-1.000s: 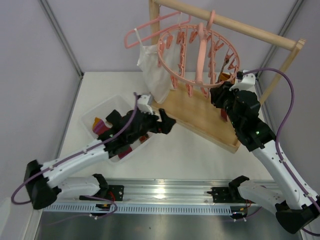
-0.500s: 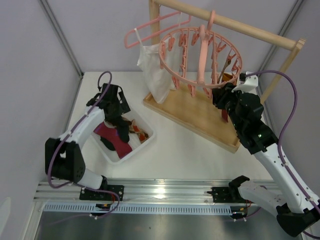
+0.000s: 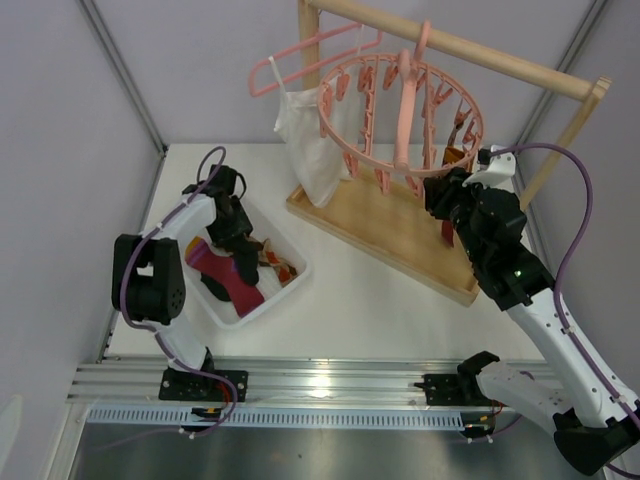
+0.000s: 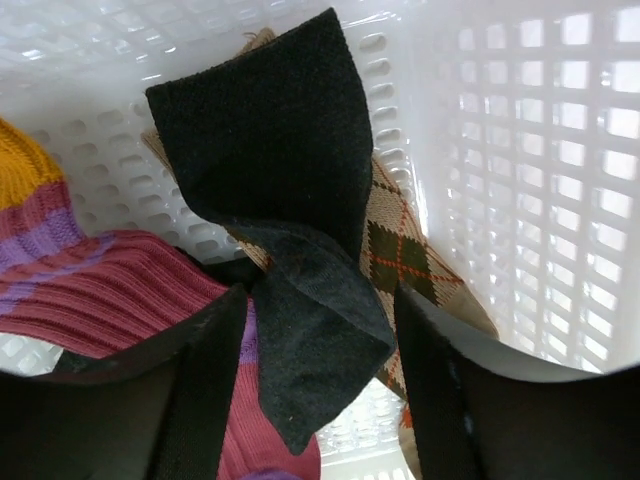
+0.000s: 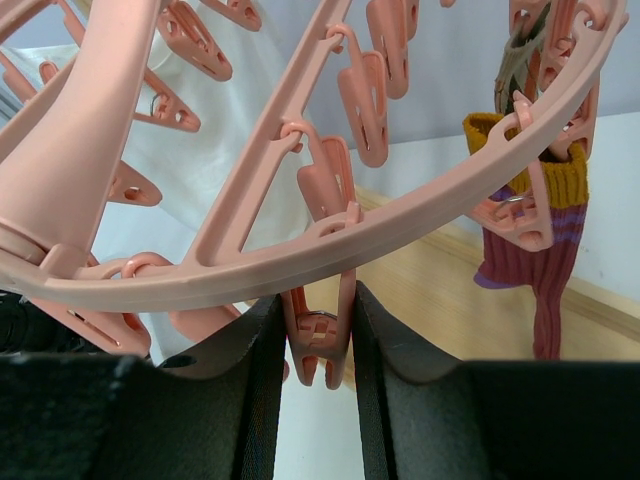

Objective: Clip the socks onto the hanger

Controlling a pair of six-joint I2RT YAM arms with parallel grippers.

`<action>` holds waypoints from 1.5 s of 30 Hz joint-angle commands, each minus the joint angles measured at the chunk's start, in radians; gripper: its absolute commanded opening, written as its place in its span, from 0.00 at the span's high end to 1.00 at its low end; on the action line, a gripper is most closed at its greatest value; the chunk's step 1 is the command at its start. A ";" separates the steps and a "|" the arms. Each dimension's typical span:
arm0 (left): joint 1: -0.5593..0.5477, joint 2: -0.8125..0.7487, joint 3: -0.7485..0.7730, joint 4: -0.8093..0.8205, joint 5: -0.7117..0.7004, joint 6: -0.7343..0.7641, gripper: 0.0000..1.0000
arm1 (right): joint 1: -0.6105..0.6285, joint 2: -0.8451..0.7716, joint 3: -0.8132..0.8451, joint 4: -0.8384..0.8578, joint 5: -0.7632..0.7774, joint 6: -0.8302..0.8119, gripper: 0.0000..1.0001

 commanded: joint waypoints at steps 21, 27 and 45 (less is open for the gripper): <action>-0.003 -0.130 0.000 -0.059 0.033 0.048 0.99 | -0.013 -0.020 -0.026 0.042 -0.006 -0.010 1.00; -0.112 -0.295 -0.123 -0.063 0.053 0.071 0.92 | -0.014 -0.024 -0.035 0.045 0.000 -0.006 1.00; -0.029 -0.473 -0.270 0.101 0.191 -0.032 0.34 | -0.024 0.003 -0.035 0.057 -0.021 -0.006 1.00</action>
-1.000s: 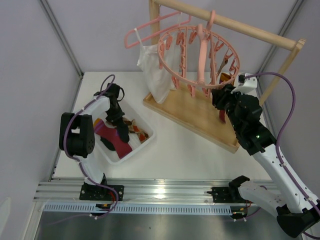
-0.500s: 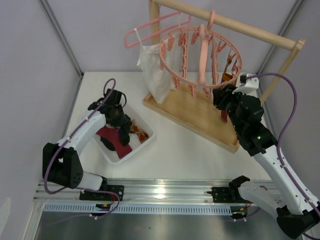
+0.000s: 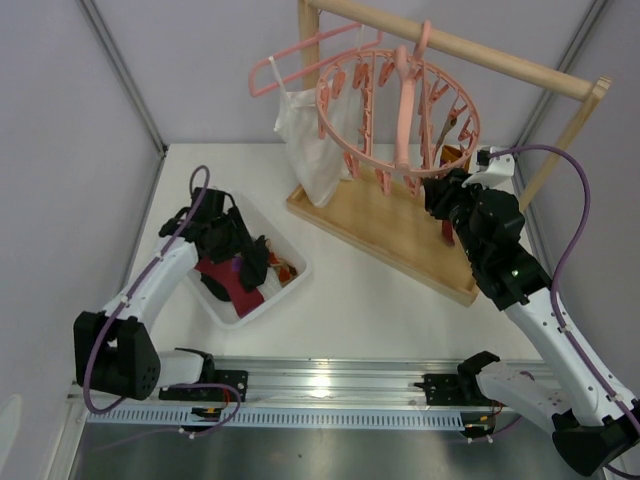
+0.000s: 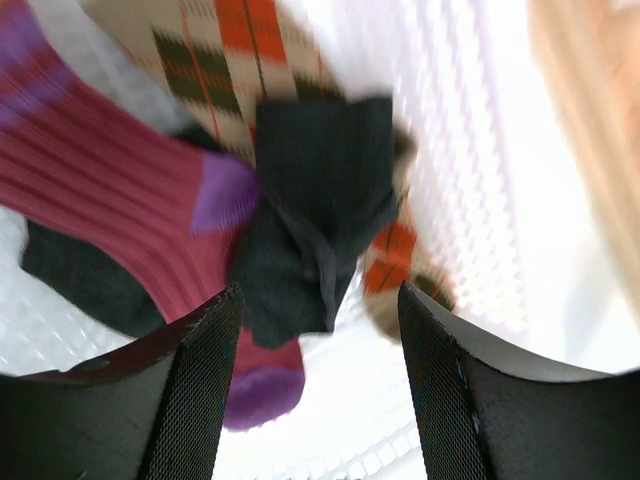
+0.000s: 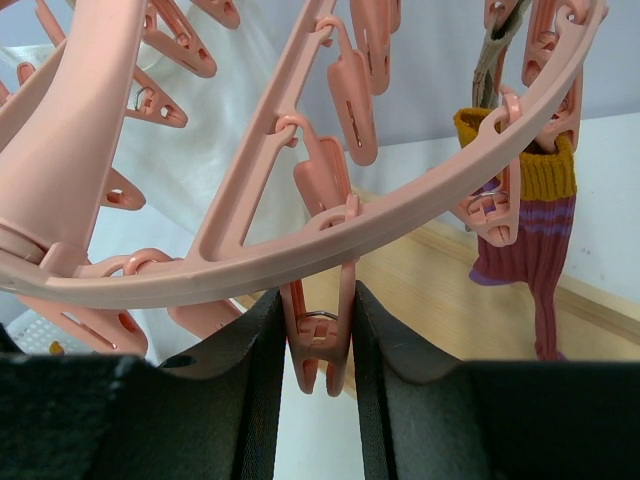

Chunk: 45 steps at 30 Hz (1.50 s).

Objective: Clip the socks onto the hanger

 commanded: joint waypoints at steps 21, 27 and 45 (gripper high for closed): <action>0.204 0.333 0.092 0.138 0.224 -0.159 0.42 | -0.018 -0.001 -0.006 0.001 -0.003 -0.010 1.00; 0.204 0.379 0.099 0.139 0.205 -0.151 0.45 | -0.019 -0.001 -0.008 0.001 -0.004 -0.008 1.00; 0.204 0.346 0.145 0.105 0.128 -0.096 0.99 | -0.024 -0.009 -0.020 -0.002 -0.004 -0.005 1.00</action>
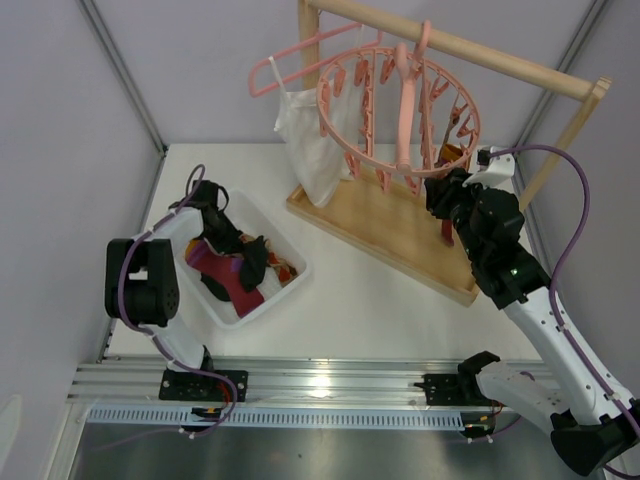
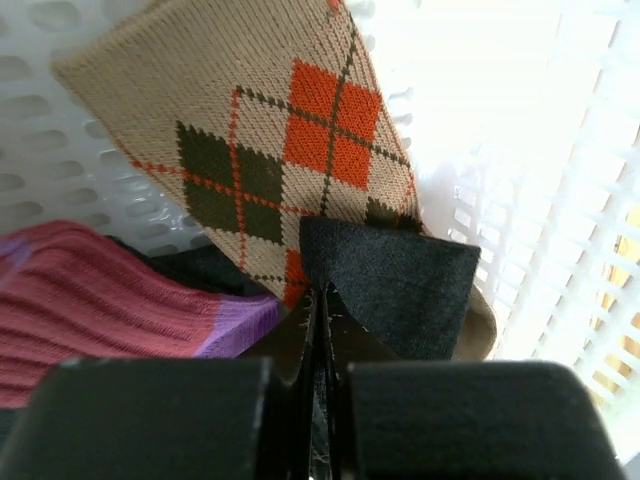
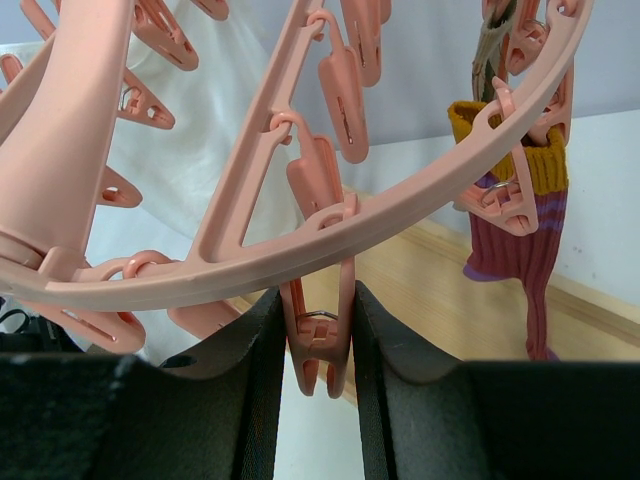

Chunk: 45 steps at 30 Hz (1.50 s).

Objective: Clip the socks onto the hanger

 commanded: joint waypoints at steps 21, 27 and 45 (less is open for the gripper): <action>-0.579 -0.882 -0.082 0.285 0.019 0.695 0.99 | -0.005 -0.003 0.013 -0.002 -0.055 0.026 1.00; -0.791 -0.781 0.030 0.356 0.110 0.839 0.99 | -0.005 -0.012 0.021 0.005 -0.090 0.029 1.00; -0.929 -0.359 0.133 0.712 0.234 0.848 0.99 | -0.007 -0.035 0.013 0.050 -0.205 0.079 1.00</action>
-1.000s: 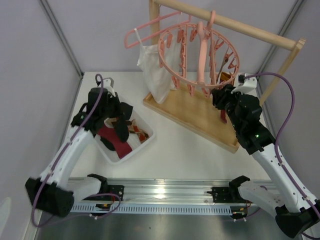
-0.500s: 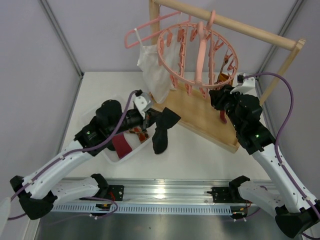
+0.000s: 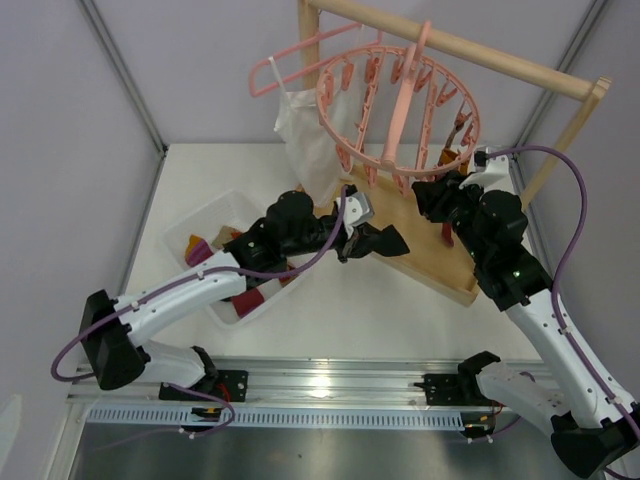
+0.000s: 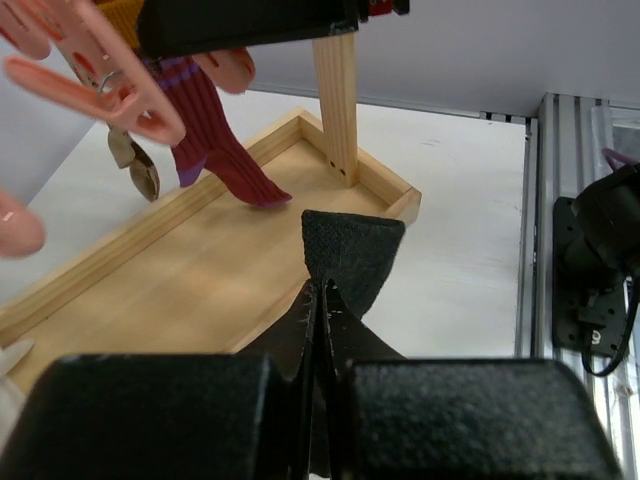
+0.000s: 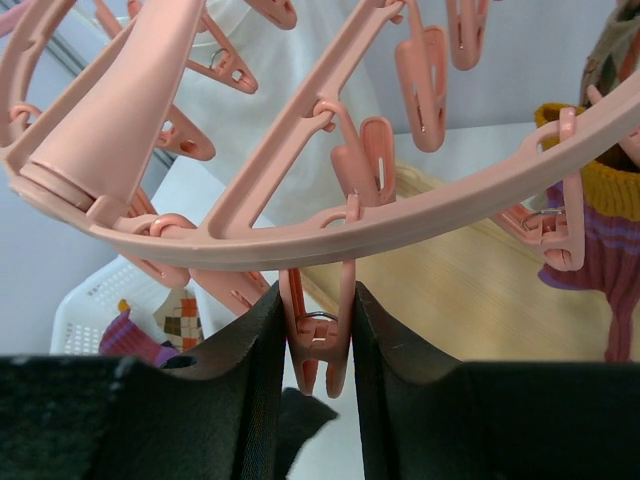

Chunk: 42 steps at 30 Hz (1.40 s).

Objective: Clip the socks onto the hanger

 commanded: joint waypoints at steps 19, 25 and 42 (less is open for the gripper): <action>-0.028 0.245 0.236 0.174 -0.010 -0.040 0.99 | -0.006 -0.018 -0.001 0.073 -0.101 0.062 1.00; -0.028 0.239 0.228 0.177 -0.018 -0.042 0.99 | -0.006 -0.018 -0.004 0.073 -0.095 0.053 1.00; -0.028 0.214 0.170 0.220 -0.061 -0.059 0.99 | -0.009 -0.032 -0.016 0.067 -0.061 0.050 1.00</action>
